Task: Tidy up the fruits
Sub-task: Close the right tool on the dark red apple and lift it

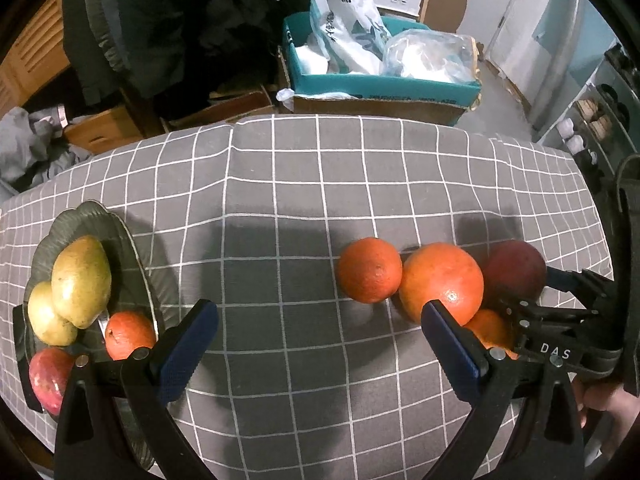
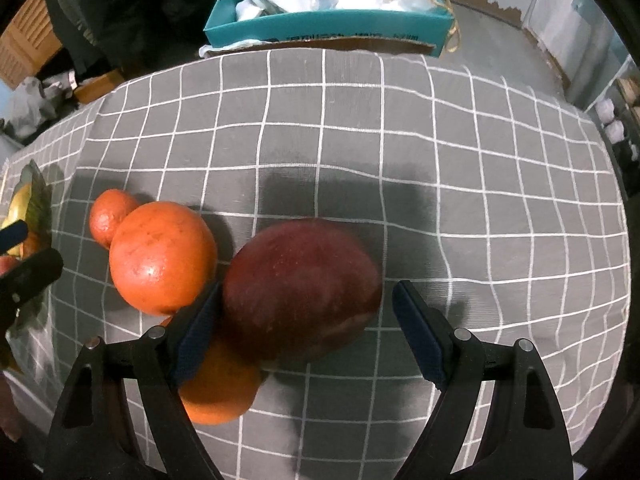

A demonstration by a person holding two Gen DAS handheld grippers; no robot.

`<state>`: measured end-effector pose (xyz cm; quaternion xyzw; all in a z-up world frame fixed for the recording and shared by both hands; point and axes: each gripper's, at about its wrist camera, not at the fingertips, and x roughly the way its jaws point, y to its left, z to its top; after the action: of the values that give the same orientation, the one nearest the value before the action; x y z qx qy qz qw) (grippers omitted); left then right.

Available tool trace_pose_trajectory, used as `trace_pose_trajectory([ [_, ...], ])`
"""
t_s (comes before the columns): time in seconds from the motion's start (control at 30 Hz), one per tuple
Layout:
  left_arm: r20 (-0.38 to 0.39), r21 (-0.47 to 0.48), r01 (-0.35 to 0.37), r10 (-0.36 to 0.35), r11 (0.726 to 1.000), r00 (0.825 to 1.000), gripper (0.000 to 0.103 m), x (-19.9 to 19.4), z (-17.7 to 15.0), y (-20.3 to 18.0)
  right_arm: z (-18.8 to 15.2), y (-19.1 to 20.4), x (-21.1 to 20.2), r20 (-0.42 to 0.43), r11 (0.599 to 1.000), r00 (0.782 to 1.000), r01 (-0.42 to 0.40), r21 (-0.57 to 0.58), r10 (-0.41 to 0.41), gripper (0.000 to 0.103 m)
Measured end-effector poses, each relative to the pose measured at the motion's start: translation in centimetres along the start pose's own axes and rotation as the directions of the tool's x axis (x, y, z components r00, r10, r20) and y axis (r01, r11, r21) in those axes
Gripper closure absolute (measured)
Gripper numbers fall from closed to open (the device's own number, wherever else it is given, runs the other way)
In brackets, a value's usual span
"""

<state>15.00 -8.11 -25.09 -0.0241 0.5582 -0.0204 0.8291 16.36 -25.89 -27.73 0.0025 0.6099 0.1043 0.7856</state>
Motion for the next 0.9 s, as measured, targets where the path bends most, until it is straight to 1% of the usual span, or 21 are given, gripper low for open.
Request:
trace_pose_trajectory([
  [0.03, -0.002, 0.004, -0.001, 0.001, 1.0, 1.0, 0.001, 0.1, 0.0, -0.1, 0.0, 0.0, 0.0, 0.0, 1.0, 1.0, -0.016, 0.003, 0.016, 0.026],
  [0.07, -0.004, 0.006, -0.001, 0.001, 1.0, 1.0, 0.001, 0.1, -0.1, -0.2, 0.0, 0.0, 0.0, 0.0, 1.0, 1.0, -0.024, 0.006, 0.024, 0.027],
  [0.2, -0.009, 0.008, 0.009, -0.008, 1.0, 1.0, 0.001, 0.1, -0.1, -0.5, -0.3, -0.1, -0.1, 0.018, 1.0, 1.0, -0.023, 0.013, 0.023, 0.028],
  [0.27, -0.007, 0.011, 0.016, -0.016, 1.0, 1.0, 0.001, -0.1, -0.2, -0.7, -0.6, -0.3, -0.4, 0.029, 1.0, 1.0, -0.009, 0.018, 0.008, 0.028],
  [0.43, -0.002, 0.039, 0.031, -0.031, 0.999, 1.0, 0.001, -0.7, -0.5, -2.0, -1.4, -1.2, -2.3, 0.075, 0.999, 0.997, 0.009, 0.033, -0.012, 0.028],
  [0.6, -0.013, 0.069, 0.059, -0.058, 0.996, 0.998, 0.001, -0.8, -0.8, -4.0, -2.2, -2.1, -4.1, 0.112, 0.998, 0.993, 0.042, 0.055, -0.048, 0.028],
  [0.77, -0.036, 0.091, 0.104, -0.101, 0.99, 0.994, 0.001, -0.8, -1.2, -6.3, -3.4, -3.4, -5.6, 0.136, 0.994, 0.988, 0.069, 0.079, -0.079, 0.028],
  [0.9, -0.053, 0.115, 0.118, -0.112, 0.986, 0.992, 0.001, -0.5, -1.9, -8.1, -4.3, -4.8, -6.4, 0.148, 0.991, 0.985, 0.074, 0.111, -0.09, 0.028],
])
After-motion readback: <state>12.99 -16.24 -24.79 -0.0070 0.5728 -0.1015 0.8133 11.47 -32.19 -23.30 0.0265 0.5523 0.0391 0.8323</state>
